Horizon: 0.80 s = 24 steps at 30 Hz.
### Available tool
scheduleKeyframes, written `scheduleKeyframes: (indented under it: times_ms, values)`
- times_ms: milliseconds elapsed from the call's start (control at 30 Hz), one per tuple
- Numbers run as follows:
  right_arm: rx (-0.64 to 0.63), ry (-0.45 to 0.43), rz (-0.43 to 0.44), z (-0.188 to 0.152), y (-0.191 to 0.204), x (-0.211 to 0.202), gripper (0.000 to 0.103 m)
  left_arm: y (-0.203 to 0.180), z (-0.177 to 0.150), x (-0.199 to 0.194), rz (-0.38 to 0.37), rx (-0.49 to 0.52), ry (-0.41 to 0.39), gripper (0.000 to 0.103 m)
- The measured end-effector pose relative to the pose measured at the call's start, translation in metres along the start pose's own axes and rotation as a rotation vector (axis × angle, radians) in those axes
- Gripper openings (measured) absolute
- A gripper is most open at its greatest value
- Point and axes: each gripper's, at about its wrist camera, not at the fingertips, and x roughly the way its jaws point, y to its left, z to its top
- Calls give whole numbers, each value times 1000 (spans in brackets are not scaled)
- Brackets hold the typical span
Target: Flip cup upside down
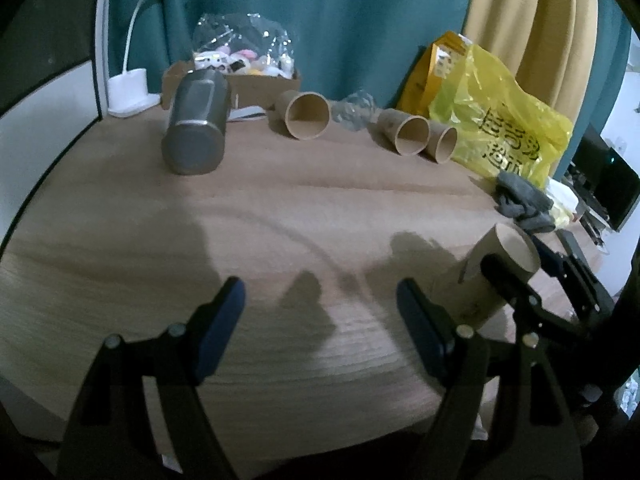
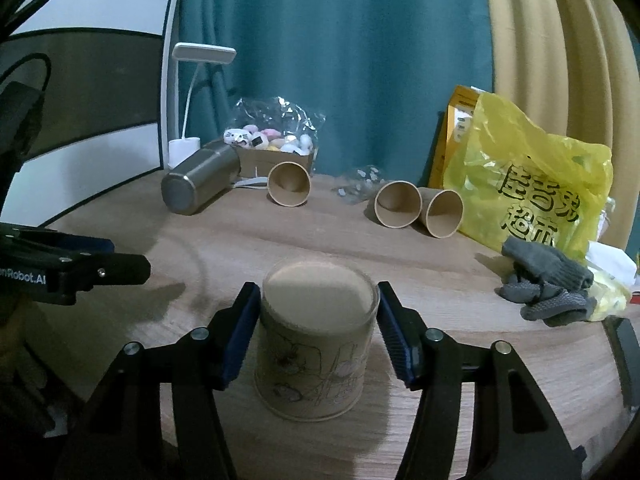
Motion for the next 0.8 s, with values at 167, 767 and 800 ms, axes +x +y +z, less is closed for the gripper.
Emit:
scheduleKeyframes:
  times_ms: [167, 767, 800]
  values:
    - [28, 9, 0, 5, -4, -5, 75, -2, 0, -5, 2, 7, -13, 79]
    - [183, 152, -36, 21, -33, -52, 77, -40, -2, -43, -49, 80, -111, 96]
    - [187, 150, -38, 21, -34, -55, 77, -42, -2, -45, -52, 80, -114, 96]
